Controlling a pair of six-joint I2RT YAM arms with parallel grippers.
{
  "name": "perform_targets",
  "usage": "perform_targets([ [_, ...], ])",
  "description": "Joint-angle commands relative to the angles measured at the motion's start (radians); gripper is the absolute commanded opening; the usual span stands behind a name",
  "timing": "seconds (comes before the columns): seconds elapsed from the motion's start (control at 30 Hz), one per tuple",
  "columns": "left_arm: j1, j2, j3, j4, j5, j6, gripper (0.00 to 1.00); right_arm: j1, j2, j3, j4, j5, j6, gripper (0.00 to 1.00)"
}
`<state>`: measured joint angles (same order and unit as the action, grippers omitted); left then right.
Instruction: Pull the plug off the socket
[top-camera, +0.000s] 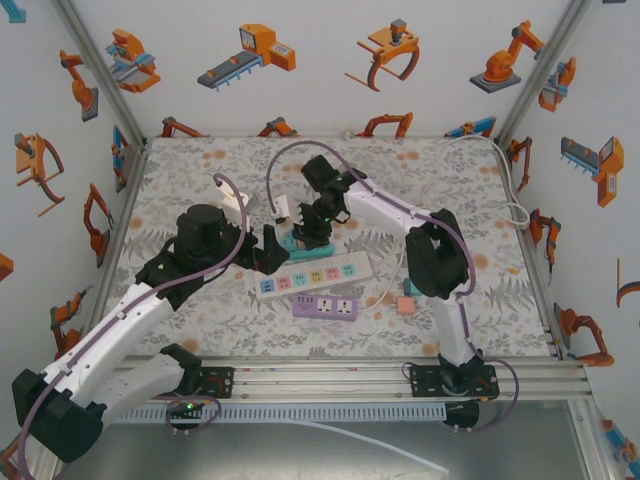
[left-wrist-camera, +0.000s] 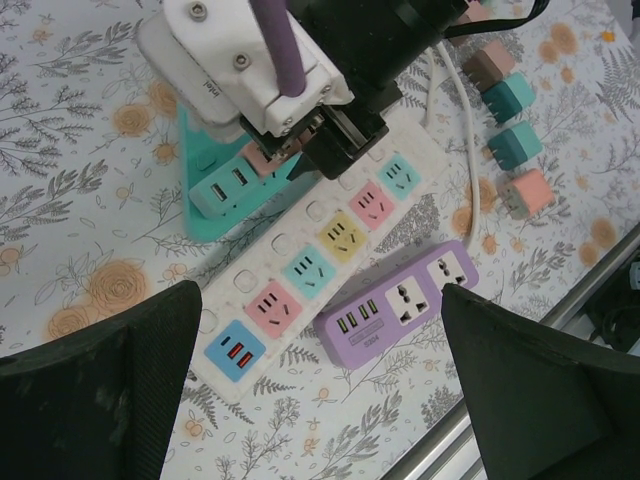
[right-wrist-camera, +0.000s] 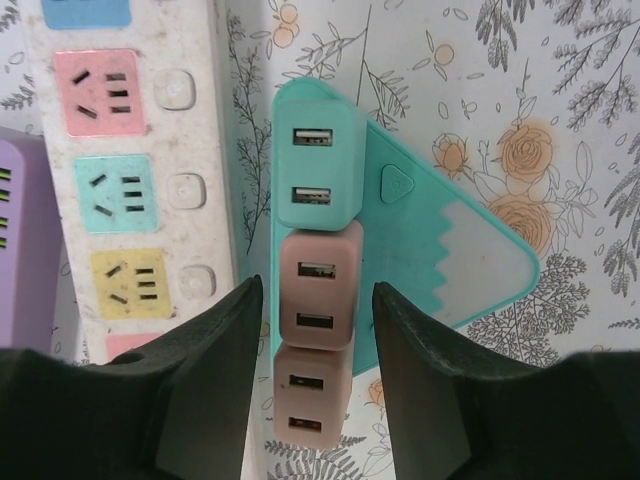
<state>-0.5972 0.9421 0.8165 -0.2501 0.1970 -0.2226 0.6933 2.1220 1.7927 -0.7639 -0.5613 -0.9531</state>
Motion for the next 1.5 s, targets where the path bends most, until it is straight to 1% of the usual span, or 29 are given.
perform_targets([
  [0.0, -0.004, 0.002, 0.0, 0.039, -0.026, -0.014, 0.97, -0.002, -0.116, -0.025, 0.01, -0.069, 0.022, 0.47],
  [0.1, -0.002, 0.012, 0.004, 0.045, -0.07, -0.022, 0.97, -0.002, -0.202, -0.11, 0.072, -0.085, 0.044, 0.47],
  [0.17, 0.003, 0.022, 0.007, 0.05, -0.105, -0.036, 0.97, -0.003, -0.27, -0.192, 0.14, -0.07, 0.053, 0.47],
  [0.23, 0.021, 0.036, 0.012, 0.066, -0.118, -0.084, 0.97, -0.01, -0.334, -0.269, 0.209, -0.045, 0.06, 0.48],
  [0.27, 0.037, 0.044, 0.013, 0.077, -0.114, -0.119, 0.97, -0.017, -0.358, -0.295, 0.234, -0.034, 0.067, 0.48],
  [0.4, 0.133, 0.111, 0.026, 0.111, -0.026, -0.278, 0.97, -0.054, -0.439, -0.398, 0.349, -0.025, 0.104, 0.48],
  [0.5, 0.159, 0.185, 0.077, 0.051, -0.023, -0.301, 0.97, -0.084, -0.466, -0.477, 0.437, -0.056, 0.124, 0.48],
  [0.57, 0.164, 0.238, 0.116, 0.008, -0.022, -0.285, 0.97, -0.105, -0.468, -0.529, 0.507, -0.088, 0.158, 0.48],
  [0.63, 0.168, 0.294, 0.159, -0.033, -0.014, -0.275, 0.97, -0.109, -0.455, -0.562, 0.548, -0.1, 0.16, 0.48],
  [0.77, 0.17, 0.368, 0.202, -0.04, 0.036, -0.276, 0.97, -0.108, -0.401, -0.564, 0.565, -0.124, 0.148, 0.48],
  [0.93, 0.171, 0.413, 0.222, -0.038, 0.003, -0.303, 0.97, -0.103, -0.32, -0.536, 0.556, -0.143, 0.097, 0.46],
  [1.03, 0.177, 0.449, 0.254, -0.08, -0.019, -0.288, 0.97, -0.103, -0.274, -0.501, 0.522, -0.151, 0.06, 0.4],
  [1.17, 0.19, 0.521, 0.298, -0.096, 0.03, -0.275, 0.99, -0.104, -0.245, -0.467, 0.488, -0.157, 0.025, 0.28],
  [1.27, 0.189, 0.59, 0.326, -0.078, 0.067, -0.27, 0.92, -0.103, -0.243, -0.459, 0.486, -0.152, 0.008, 0.24],
  [1.33, 0.191, 0.639, 0.345, -0.057, 0.086, -0.261, 0.86, -0.104, -0.243, -0.456, 0.473, -0.149, -0.009, 0.23],
  [1.4, 0.19, 0.704, 0.374, -0.039, 0.107, -0.25, 0.78, -0.103, -0.24, -0.445, 0.446, -0.153, -0.033, 0.23],
  [1.47, 0.191, 0.764, 0.409, -0.038, 0.122, -0.233, 0.72, -0.103, -0.237, -0.436, 0.424, -0.159, -0.048, 0.22],
])
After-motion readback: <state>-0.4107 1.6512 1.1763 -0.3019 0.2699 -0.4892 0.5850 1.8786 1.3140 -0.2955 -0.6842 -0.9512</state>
